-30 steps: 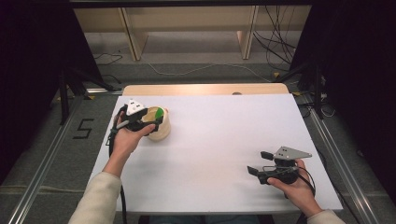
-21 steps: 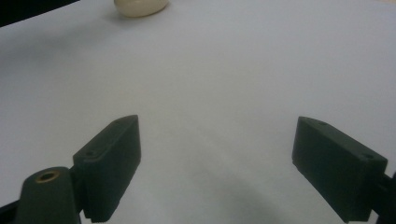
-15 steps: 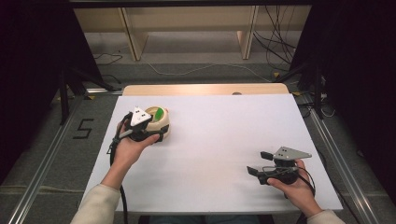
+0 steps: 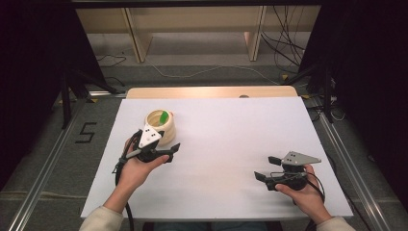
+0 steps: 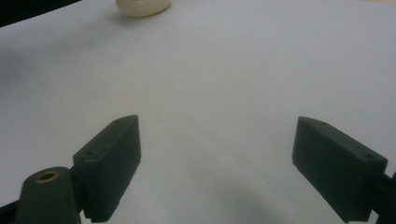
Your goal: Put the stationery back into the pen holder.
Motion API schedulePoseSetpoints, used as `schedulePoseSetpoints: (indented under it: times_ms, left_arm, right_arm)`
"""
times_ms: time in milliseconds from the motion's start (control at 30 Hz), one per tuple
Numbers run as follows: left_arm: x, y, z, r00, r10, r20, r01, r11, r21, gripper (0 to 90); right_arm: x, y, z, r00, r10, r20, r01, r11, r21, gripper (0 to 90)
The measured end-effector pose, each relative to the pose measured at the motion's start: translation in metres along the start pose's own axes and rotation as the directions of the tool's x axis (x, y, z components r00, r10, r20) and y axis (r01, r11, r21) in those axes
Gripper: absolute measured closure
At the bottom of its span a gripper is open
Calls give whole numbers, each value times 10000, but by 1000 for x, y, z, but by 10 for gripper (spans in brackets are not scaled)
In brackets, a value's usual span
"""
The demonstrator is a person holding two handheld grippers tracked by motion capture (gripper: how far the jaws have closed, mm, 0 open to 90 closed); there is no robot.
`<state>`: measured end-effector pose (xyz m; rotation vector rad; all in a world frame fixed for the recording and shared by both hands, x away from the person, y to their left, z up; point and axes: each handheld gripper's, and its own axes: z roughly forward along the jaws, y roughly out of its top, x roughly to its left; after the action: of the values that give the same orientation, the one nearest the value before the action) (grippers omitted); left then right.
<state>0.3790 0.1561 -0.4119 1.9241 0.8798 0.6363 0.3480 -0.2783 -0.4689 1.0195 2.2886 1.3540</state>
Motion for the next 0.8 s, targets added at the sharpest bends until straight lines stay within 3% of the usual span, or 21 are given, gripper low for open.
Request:
schedulePoseSetpoints:
  times_ms: [367,800]
  left_arm:
    - [-24,-25,-9,9989,289,356,-290,9996,2,283]
    - [-41,-68,-11,9981,150,593,-168,9994,302,284]
  right_arm:
    - [1,0,0,10000,-12,-28,12,10000,16,165]
    - [1,-1,1,10000,16,-79,-16,10000,29,165]
